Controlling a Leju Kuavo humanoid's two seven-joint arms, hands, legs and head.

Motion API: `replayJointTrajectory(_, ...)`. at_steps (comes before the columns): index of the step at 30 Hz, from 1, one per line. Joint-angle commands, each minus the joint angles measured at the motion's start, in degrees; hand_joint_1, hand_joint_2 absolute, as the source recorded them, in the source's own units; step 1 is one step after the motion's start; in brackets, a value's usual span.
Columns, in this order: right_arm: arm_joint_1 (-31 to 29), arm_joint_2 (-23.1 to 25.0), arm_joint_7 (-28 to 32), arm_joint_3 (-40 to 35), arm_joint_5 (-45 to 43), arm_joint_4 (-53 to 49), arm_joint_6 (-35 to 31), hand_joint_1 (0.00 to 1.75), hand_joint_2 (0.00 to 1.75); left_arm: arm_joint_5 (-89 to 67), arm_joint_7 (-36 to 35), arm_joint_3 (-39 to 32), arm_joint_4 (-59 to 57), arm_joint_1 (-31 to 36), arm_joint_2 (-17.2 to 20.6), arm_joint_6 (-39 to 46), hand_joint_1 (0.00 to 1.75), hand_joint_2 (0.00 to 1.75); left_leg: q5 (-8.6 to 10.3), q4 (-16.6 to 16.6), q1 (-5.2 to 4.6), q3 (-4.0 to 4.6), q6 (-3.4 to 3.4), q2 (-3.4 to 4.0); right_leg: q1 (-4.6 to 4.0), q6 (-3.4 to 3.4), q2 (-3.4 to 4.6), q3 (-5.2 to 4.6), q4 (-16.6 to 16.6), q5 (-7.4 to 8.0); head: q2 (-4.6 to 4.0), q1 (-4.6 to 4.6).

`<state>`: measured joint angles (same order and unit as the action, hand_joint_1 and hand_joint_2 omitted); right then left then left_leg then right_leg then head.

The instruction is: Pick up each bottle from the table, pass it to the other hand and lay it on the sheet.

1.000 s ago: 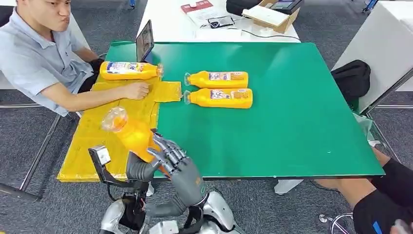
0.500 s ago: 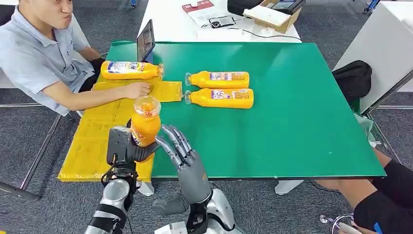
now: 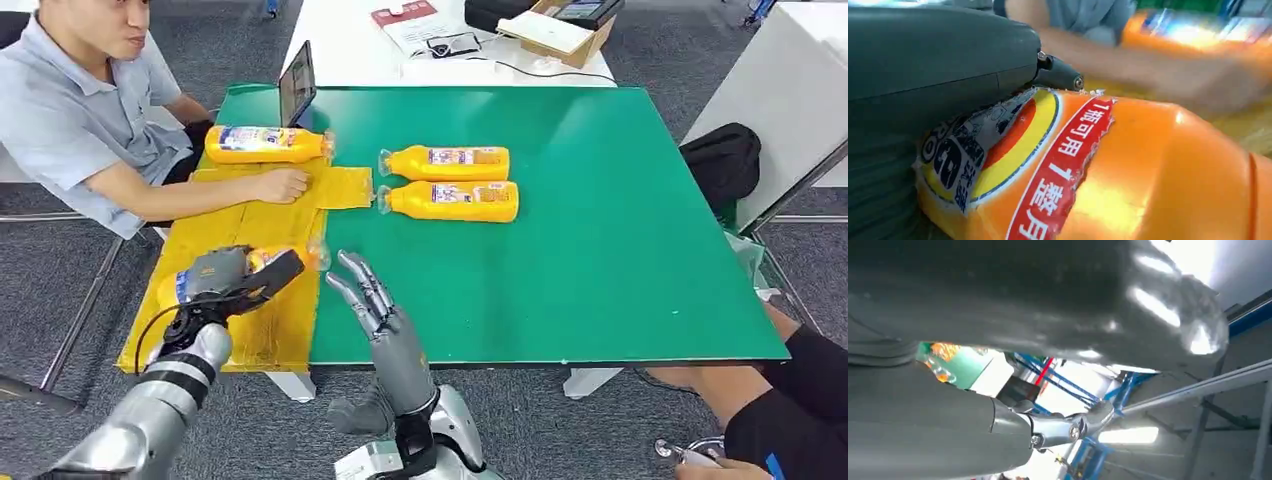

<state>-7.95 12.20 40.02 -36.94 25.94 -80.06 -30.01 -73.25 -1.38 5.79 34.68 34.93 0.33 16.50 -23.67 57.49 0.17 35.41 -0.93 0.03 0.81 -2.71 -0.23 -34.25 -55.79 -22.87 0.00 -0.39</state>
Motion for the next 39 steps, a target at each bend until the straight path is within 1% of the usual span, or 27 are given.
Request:
replayJointTrajectory(1,-1.1,-1.6,0.0,0.0,-2.0,2.5,0.3,0.00,0.00,0.3,1.1,-0.1,-14.7,5.3,3.0,-3.0,0.14,1.75,-0.06,-0.1,0.01,-0.25,0.04,0.05,-0.02,0.07,0.10,0.26,0.1,-0.04,0.00,0.00)
replayJointTrajectory(2,-1.2,-1.7,0.0,-0.1,-2.2,2.7,0.1,0.00,0.00,1.0,1.6,-0.8,-14.8,5.2,2.7,-4.2,0.05,1.75,-0.11,-0.1,0.05,-0.36,0.06,0.14,-0.06,0.12,0.19,0.35,0.1,-0.05,0.00,0.00)
replayJointTrajectory(3,-1.3,-1.9,0.0,-0.3,-2.6,2.8,0.0,0.00,0.00,2.1,2.8,-1.8,-15.0,5.0,2.4,-6.6,0.00,1.75,-0.06,-0.1,0.00,-0.29,0.05,0.07,-0.01,0.08,0.13,0.28,0.1,-0.02,0.00,0.00)
replayJointTrajectory(4,-1.7,-2.1,0.0,-0.6,-3.4,3.3,0.2,0.00,0.00,4.8,4.9,-4.0,-15.2,4.7,1.8,-9.8,0.00,1.75,-0.07,-0.1,0.01,-0.33,0.06,0.08,-0.02,0.10,0.14,0.30,0.1,-0.02,0.00,0.02)
replayJointTrajectory(5,-1.8,-2.2,0.0,-0.7,-3.7,3.6,0.4,0.00,0.00,5.9,6.0,-4.8,-15.1,4.5,1.5,-10.6,0.00,1.75,-0.09,-0.1,0.02,-0.41,0.08,0.14,-0.04,0.13,0.19,0.35,0.1,-0.01,0.00,0.00)
replayJointTrajectory(6,-2.1,-2.4,0.0,-1.1,-4.3,3.9,0.3,0.00,0.00,8.0,7.5,-6.5,-14.8,4.1,1.0,-11.8,0.00,1.75,-0.05,-0.1,0.01,-0.32,0.06,0.05,-0.02,0.09,0.09,0.27,0.1,-0.01,0.00,-0.02)
replayJointTrajectory(7,-2.7,-2.7,0.0,-1.9,-4.6,4.5,0.3,0.00,0.00,11.9,12.6,-9.1,-13.7,3.3,0.1,-13.6,0.00,1.75,-0.08,-0.1,0.03,-0.44,0.09,0.09,-0.05,0.15,0.14,0.37,0.1,-0.02,0.00,-0.02)
replayJointTrajectory(8,-2.7,-2.7,0.0,-2.1,-4.8,4.7,0.4,0.00,0.00,14.0,14.2,-10.6,-13.7,3.2,-0.4,-15.1,0.00,1.75,-0.04,-0.1,0.00,-0.42,0.06,-0.03,-0.02,0.12,0.03,0.39,0.1,-0.04,0.00,0.00)
replayJointTrajectory(9,-3.0,-2.7,0.0,-2.5,-5.0,5.2,0.3,0.00,0.00,16.5,16.4,-12.1,-13.2,2.9,-1.0,-17.3,0.00,1.75,-0.03,-0.1,0.00,-0.40,0.07,0.00,-0.02,0.11,0.08,0.37,0.1,-0.02,0.00,-0.02)
replayJointTrajectory(11,-3.5,-2.7,0.0,-2.8,-5.2,6.6,0.2,0.00,0.00,19.2,19.4,-13.4,-12.2,2.4,-1.8,-19.3,0.00,1.75,-0.04,-0.2,-0.01,-0.59,0.07,0.05,0.00,0.11,0.13,0.54,0.1,-0.02,0.00,-0.02)
replayJointTrajectory(12,-3.7,-2.6,0.0,-3.0,-5.2,7.1,0.1,0.00,0.00,20.5,20.1,-13.9,-11.9,2.3,-2.1,-20.4,0.00,1.75,-0.03,-0.2,0.01,-0.67,0.07,-0.05,-0.02,0.11,0.05,0.65,0.1,-0.03,0.00,0.00)
replayJointTrajectory(14,-3.7,-2.6,0.0,-3.0,-5.2,7.1,0.1,0.00,0.00,20.5,20.1,-13.9,-11.9,2.3,-2.1,-20.4,0.00,1.75,0.01,-0.2,-0.02,-0.67,0.07,-0.22,0.01,0.10,-0.09,0.68,0.1,-0.05,0.00,0.00)
replayJointTrajectory(16,-3.7,-2.6,0.0,-3.0,-5.2,7.1,0.1,0.00,0.00,20.5,20.1,-13.9,-11.9,2.3,-2.1,-20.4,0.00,1.75,0.01,-0.2,-0.01,-0.71,0.06,-0.22,0.00,0.10,-0.09,0.74,0.1,-0.05,0.00,0.00)
replayJointTrajectory(18,-4.2,-2.7,0.0,-3.3,-5.6,8.5,0.5,0.00,0.00,25.0,23.2,-15.6,-10.4,2.0,-3.0,-24.2,0.00,1.75,0.01,-0.2,-0.03,-0.73,0.05,-0.17,0.02,0.10,-0.03,0.76,0.1,-0.03,0.00,0.00)
replayJointTrajectory(19,-4.5,-2.7,0.0,-3.4,-5.5,9.4,0.8,0.00,0.00,27.6,24.7,-16.1,-9.2,1.5,-3.5,-25.8,0.00,1.75,0.00,-0.2,-0.01,-0.77,0.06,-0.08,0.00,0.13,0.05,0.78,0.1,-0.01,0.00,0.00)
replayJointTrajectory(21,-4.7,-2.9,0.0,-3.7,-5.3,9.9,0.4,0.00,0.00,30.5,26.6,-16.7,-7.3,1.1,-4.4,-26.7,0.00,1.75,0.02,-0.2,-0.05,-0.76,0.06,-0.17,0.03,0.10,-0.04,0.80,0.1,-0.02,0.00,0.00)
replayJointTrajectory(22,-4.8,-3.1,0.0,-4.0,-5.6,9.8,-0.1,0.00,0.00,34.9,29.0,-17.0,-3.3,0.2,-5.5,-27.3,0.00,1.75,0.01,-0.2,-0.01,-0.79,0.08,-0.14,-0.01,0.15,-0.02,0.83,0.2,0.00,0.00,-0.02)
replayJointTrajectory(23,-4.8,-3.1,0.0,-3.9,-5.5,9.6,-0.5,0.00,0.00,37.5,30.8,-17.4,0.3,-0.7,-6.6,-26.6,0.00,1.75,0.03,-0.2,-0.02,-0.77,0.06,-0.28,0.01,0.10,-0.16,0.84,0.1,-0.04,0.00,0.00)
replayJointTrajectory(24,-4.4,-3.1,0.0,-3.5,-5.2,9.1,-0.4,0.00,0.00,40.4,31.3,-16.6,6.1,-2.7,-7.7,-26.6,0.00,1.75,0.03,-0.2,-0.02,-0.76,0.06,-0.28,0.00,0.13,-0.15,0.83,0.1,-0.04,0.00,0.00)
replayJointTrajectory(26,-3.3,-2.8,0.0,-2.4,-4.4,7.3,-0.5,0.00,0.00,49.0,28.3,-15.0,18.7,-6.6,-9.6,-28.2,0.00,1.75,0.02,-0.1,-0.01,-0.65,0.03,-0.27,-0.01,0.08,-0.15,0.74,0.1,-0.05,0.00,0.00)
replayJointTrajectory(27,-2.8,-2.8,0.0,-1.9,-3.6,6.3,-0.9,0.00,0.00,53.7,27.4,-13.6,25.4,-8.8,-10.8,-27.0,0.00,1.75,0.02,0.0,-0.01,-0.55,0.02,-0.30,-0.01,0.06,-0.20,0.65,0.0,-0.06,0.00,0.00)
replayJointTrajectory(28,-2.7,-2.8,0.0,-1.8,-3.5,6.2,-0.7,0.00,0.00,54.2,26.7,-12.9,26.7,-9.3,-10.9,-26.8,0.00,1.75,-0.04,0.0,0.01,-0.49,0.02,-0.27,-0.03,0.08,-0.18,0.60,0.0,-0.09,0.00,0.00)
replayJointTrajectory(29,-2.3,-2.6,0.0,-1.1,-3.1,5.9,-0.3,0.00,0.00,56.6,25.0,-12.3,30.1,-10.4,-11.8,-26.0,0.00,1.75,0.00,0.0,0.02,-0.41,0.02,-0.24,-0.04,0.07,-0.16,0.49,0.0,-0.04,0.00,0.00)
replayJointTrajectory(30,-2.3,-2.6,0.0,-1.1,-3.1,5.9,-0.3,0.00,0.00,56.6,25.0,-12.3,30.1,-10.4,-11.8,-26.0,0.00,1.75,-0.07,0.1,0.04,-0.34,0.02,-0.32,-0.06,0.08,-0.23,0.44,0.0,-0.12,0.00,0.00)
replayJointTrajectory(39,-2.3,-2.6,0.0,-1.0,-3.0,5.9,-0.2,0.00,0.00,57.1,25.1,-11.8,29.7,-10.7,-11.3,-25.8,0.00,1.75,-0.01,0.0,0.01,-0.12,0.04,-0.24,-0.03,0.09,-0.16,0.15,0.0,-0.07,0.00,0.00)
